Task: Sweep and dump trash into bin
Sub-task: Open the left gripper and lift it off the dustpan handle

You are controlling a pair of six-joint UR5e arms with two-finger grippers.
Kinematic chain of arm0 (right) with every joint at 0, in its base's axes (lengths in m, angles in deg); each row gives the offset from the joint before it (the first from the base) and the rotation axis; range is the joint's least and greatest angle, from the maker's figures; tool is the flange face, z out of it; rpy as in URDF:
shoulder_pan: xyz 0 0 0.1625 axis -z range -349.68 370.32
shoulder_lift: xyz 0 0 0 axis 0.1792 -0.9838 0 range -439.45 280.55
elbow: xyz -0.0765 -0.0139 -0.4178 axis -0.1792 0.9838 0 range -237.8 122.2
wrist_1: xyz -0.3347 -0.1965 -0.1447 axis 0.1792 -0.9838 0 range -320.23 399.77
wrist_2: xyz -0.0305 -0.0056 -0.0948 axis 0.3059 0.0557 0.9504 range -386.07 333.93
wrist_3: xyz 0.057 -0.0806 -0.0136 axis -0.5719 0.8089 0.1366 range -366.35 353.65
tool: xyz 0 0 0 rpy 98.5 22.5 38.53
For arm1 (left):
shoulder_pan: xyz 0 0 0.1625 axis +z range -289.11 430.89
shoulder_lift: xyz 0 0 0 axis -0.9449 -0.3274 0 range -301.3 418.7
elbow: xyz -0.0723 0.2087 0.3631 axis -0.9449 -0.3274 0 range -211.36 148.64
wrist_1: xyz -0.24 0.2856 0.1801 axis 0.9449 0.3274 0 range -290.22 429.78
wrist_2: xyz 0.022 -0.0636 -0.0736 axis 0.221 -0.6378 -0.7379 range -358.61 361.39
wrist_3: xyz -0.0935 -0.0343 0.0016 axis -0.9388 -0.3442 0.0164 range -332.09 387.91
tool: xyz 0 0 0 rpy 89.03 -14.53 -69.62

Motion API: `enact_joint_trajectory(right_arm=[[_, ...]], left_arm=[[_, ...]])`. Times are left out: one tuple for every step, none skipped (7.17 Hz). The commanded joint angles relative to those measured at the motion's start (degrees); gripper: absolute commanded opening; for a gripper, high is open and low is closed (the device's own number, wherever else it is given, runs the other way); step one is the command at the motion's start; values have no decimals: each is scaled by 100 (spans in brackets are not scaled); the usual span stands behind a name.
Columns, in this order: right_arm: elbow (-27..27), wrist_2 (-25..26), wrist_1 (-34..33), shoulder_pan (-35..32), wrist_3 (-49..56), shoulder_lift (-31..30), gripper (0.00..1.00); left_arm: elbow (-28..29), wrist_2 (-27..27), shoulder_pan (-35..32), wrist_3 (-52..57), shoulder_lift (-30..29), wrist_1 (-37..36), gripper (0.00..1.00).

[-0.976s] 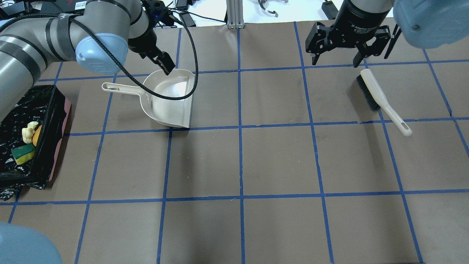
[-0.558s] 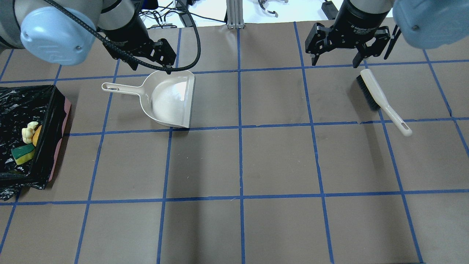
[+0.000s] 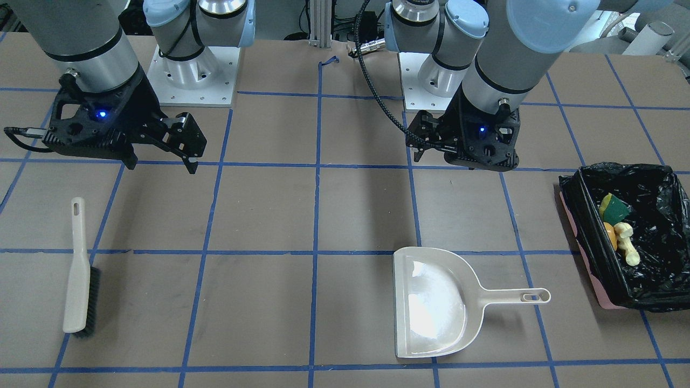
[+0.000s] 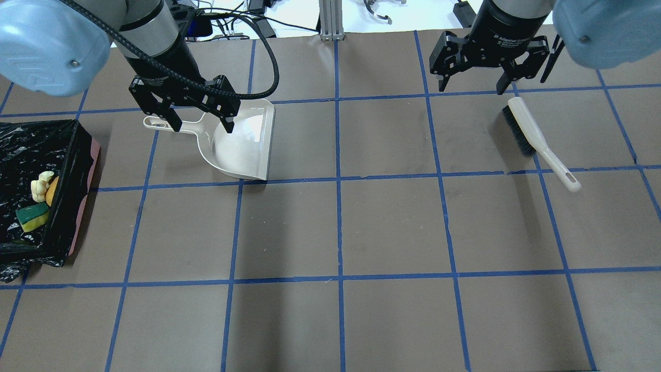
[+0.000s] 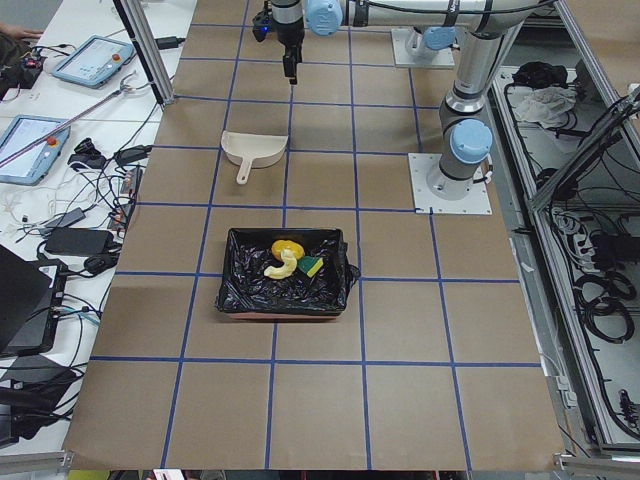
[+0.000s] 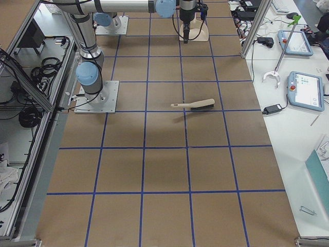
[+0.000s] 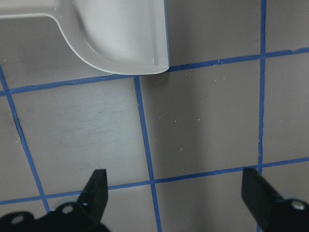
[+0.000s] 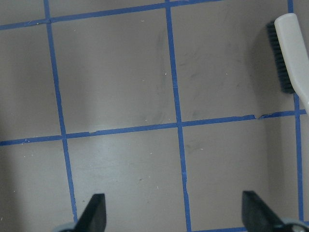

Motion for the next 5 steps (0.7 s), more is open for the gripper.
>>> enact_joint_trajectory(right_arm=[[0, 4, 28, 5, 1, -9, 100], [0, 4, 54, 5, 10, -9, 100], [0, -5, 37, 5, 10, 0, 100], [0, 4, 37, 5, 10, 0, 100], [0, 4, 37, 5, 10, 0, 100]], left_arm=[[-93, 68, 50, -1, 20, -205, 100], [-181, 69, 41, -70, 37, -242, 100], [-190, 69, 50, -54, 124, -260, 100], [-199, 78, 58, -45, 134, -356, 100], [-190, 95, 102, -45, 142, -357, 100]])
